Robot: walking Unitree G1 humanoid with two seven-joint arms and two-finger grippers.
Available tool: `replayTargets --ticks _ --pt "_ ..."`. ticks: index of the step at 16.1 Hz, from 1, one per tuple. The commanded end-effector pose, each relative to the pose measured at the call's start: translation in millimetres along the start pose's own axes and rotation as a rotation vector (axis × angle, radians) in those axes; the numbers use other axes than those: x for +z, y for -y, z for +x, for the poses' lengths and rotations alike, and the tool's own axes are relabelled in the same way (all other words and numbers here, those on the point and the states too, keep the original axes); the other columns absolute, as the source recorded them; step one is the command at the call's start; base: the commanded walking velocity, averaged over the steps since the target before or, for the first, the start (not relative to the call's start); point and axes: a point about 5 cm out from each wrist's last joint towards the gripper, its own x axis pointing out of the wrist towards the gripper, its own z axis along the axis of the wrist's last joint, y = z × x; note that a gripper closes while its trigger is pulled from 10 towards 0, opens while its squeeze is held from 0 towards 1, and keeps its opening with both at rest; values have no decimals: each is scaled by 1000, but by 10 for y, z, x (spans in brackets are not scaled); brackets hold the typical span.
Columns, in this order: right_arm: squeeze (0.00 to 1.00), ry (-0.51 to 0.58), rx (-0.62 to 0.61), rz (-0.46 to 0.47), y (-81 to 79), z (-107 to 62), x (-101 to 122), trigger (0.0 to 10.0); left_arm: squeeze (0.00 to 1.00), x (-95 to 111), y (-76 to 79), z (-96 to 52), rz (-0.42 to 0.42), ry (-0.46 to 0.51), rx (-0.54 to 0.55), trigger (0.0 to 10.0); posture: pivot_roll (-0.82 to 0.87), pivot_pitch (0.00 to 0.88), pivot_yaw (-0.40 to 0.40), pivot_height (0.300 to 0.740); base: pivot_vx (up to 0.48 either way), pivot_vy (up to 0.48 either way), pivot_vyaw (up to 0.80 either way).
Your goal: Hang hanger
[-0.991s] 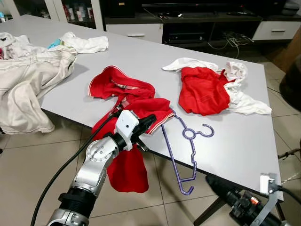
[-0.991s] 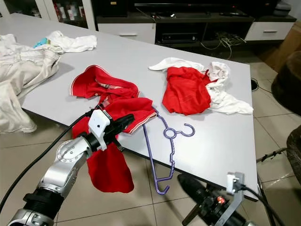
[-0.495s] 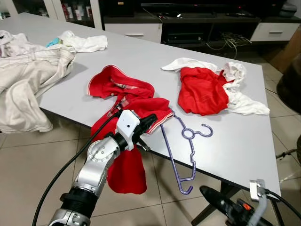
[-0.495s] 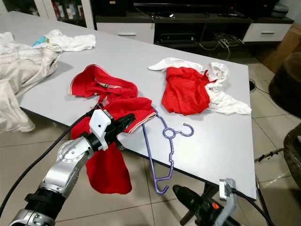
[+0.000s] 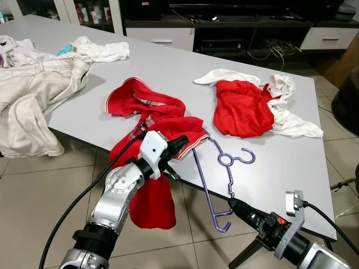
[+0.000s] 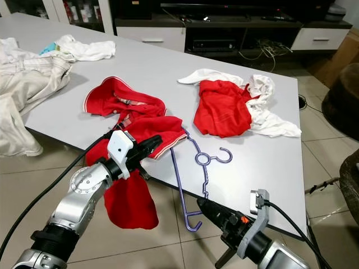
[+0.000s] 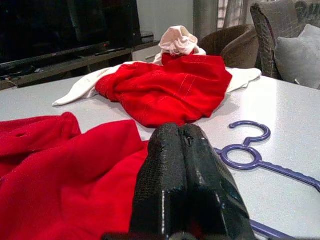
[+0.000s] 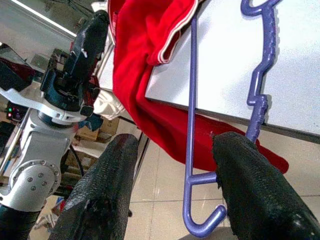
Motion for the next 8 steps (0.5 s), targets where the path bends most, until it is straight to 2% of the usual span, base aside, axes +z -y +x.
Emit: replayTargets --ticks 1,3,6,8 --pt "0 -5 -12 16 13 1 10 10000 0 23 5 9 23 2 -7 10000 -149 0 -23 740 0 0 0" --pt "0 -17 -33 9 29 -14 20 10000 0 16 4 0 22 0 -2 10000 -143 0 -27 740 0 0 0" --pt "0 -13 -60 -13 66 -179 81 10000 0 10 -1 -8 23 -3 2 10000 -146 0 -23 740 0 0 0" --pt "0 -21 -75 -27 84 -207 95 10000 0 10 -7 -6 24 -4 -1 10000 -150 0 -22 740 0 0 0"
